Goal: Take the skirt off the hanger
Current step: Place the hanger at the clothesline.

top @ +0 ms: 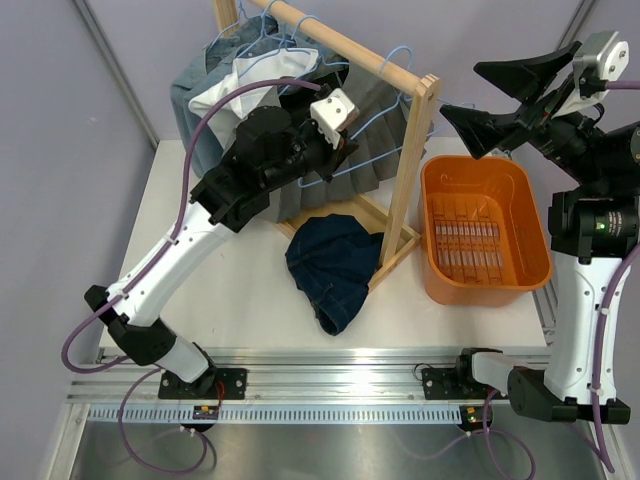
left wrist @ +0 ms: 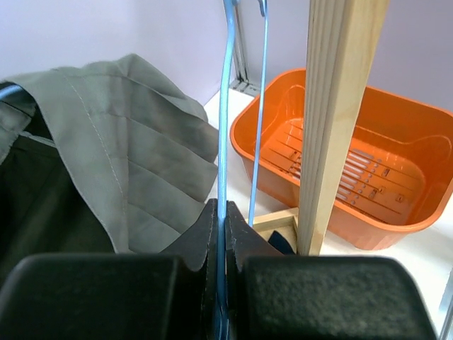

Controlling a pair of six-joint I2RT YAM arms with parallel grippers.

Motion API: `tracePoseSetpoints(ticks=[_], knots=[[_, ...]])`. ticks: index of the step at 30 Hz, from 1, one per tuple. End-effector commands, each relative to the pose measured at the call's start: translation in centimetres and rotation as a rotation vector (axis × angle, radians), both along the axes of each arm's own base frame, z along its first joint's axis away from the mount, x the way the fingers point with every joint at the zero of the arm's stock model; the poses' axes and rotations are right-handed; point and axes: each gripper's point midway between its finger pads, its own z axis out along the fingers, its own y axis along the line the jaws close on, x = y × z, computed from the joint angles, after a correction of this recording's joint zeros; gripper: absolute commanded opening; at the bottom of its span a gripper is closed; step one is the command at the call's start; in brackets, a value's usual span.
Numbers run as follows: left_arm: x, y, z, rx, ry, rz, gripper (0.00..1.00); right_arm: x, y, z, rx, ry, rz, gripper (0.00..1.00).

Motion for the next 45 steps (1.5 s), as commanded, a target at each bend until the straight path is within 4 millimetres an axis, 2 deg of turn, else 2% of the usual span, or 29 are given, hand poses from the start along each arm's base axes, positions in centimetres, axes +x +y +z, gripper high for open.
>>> tracePoseSetpoints(ticks=[1, 10, 11, 14, 18, 19, 20, 21, 23, 24, 27, 28, 29, 30, 31, 32, 33, 34, 35, 36, 37, 38, 39, 40, 41, 42, 43, 45], knots=[[-0.8, -0.1, 2.0, -0.061, -0.045, -0.030, 0.00, -0.1, 0.1, -0.1, -0.048, -0.041, 0.010, 0.86], [-1.5, -0.4, 0.9, -0.072, -0.008, -0.061, 0.00, -0.8, 1.4, -3.1, -0.144, 0.008, 0.135, 0.86], [-1.6, -0.4, 1.0, -0.079, -0.003, -0.061, 0.00, -1.1, 1.7, -3.3, -0.162, 0.006, 0.163, 0.86], [-1.9, -0.2, 1.1, -0.098, 0.002, -0.062, 0.00, -3.7, 2.9, -4.7, -0.245, 0.012, 0.337, 0.86], [-2.2, 0.1, 1.3, -0.122, 0.011, -0.058, 0.23, -5.0, 3.2, -5.6, -0.291, 0.036, 0.436, 0.86], [-2.2, 0.1, 0.8, -0.121, 0.021, -0.053, 0.28, -5.1, 3.2, -5.9, -0.298, 0.044, 0.451, 0.86], [-2.6, 0.5, 1.3, -0.141, 0.019, -0.050, 0.35, -5.6, 3.3, -6.3, -0.318, 0.050, 0.487, 0.86], [-2.6, 0.8, 1.9, -0.167, 0.006, -0.044, 0.52, -6.0, 3.4, -6.6, -0.326, 0.060, 0.514, 0.86], [-2.8, 1.2, 1.6, -0.187, 0.013, -0.029, 0.66, -7.1, 3.7, -7.2, -0.352, 0.074, 0.581, 0.85], [-3.3, 1.8, 2.5, -0.214, -0.005, -0.026, 0.74, -7.5, 3.8, -7.4, -0.359, 0.076, 0.600, 0.85], [-4.0, 2.8, 3.3, -0.244, -0.009, -0.011, 0.82, -8.7, 4.5, -8.2, -0.377, 0.088, 0.676, 0.84], [-4.0, 3.3, 3.5, -0.249, -0.013, 0.005, 0.83, -8.5, 4.7, -9.1, -0.375, 0.113, 0.698, 0.84], [-4.1, 3.5, 2.9, -0.254, 0.005, 0.015, 0.84, -9.3, 5.2, -9.6, -0.370, 0.177, 0.753, 0.84], [-4.3, 4.0, 2.9, -0.269, 0.015, 0.028, 0.85, -9.7, 5.5, -9.7, -0.395, 0.129, 0.769, 0.84], [-4.8, 5.2, 3.6, -0.293, 0.007, 0.056, 0.87, -9.2, 5.9, -11.6, -0.388, 0.184, 0.801, 0.83], [-4.9, 5.9, 3.7, -0.301, 0.004, 0.077, 0.89, -9.5, 6.3, -12.4, -0.394, 0.208, 0.829, 0.82], [-4.9, 6.4, 2.6, -0.289, 0.020, 0.099, 0.91, -10.6, 6.9, -13.0, -0.415, 0.198, 0.865, 0.82], [-5.5, 8.2, 3.4, -0.316, 0.006, 0.143, 0.93, -10.2, 7.4, -15.1, -0.416, 0.260, 0.898, 0.81], [-5.5, 9.2, 3.3, -0.321, 0.006, 0.185, 0.93, -10.5, 7.6, -16.2, -0.434, 0.288, 0.920, 0.81], [-5.0, 10.4, 1.9, -0.304, 0.024, 0.255, 0.94, -10.8, 8.0, -17.2, -0.446, 0.300, 0.923, 0.81], [-5.2, 11.4, 1.5, -0.305, 0.028, 0.287, 0.95, -10.2, 8.2, -19.0, -0.439, 0.361, 0.926, 0.81], [-6.1, 13.0, 1.7, -0.317, 0.021, 0.316, 0.96, -10.2, 8.3, -19.8, -0.418, 0.484, 0.930, 0.81], [-6.0, 14.2, 1.2, -0.316, 0.024, 0.369, 0.96, -9.2, 8.5, -20.9, -0.427, 0.440, 0.919, 0.81], [-6.2, 14.8, 0.0, -0.306, 0.042, 0.391, 0.96, -8.9, 8.6, -22.1, -0.422, 0.470, 0.926, 0.81], [-7.1, 16.2, 0.1, -0.318, 0.042, 0.413, 0.97, -8.6, 8.7, -22.6, -0.423, 0.462, 0.928, 0.81], [-7.2, 17.2, -0.3, -0.323, 0.048, 0.454, 0.97, -8.5, 8.8, -23.0, -0.424, 0.465, 0.935, 0.81], [-7.3, 17.7, -1.3, -0.321, 0.066, 0.473, 0.97, -8.5, 8.9, -23.0, -0.425, 0.454, 0.936, 0.81], [-8.4, 19.8, -1.3, -0.355, 0.064, 0.518, 0.97, -8.7, 8.9, -21.9, -0.432, 0.415, 0.933, 0.81]])
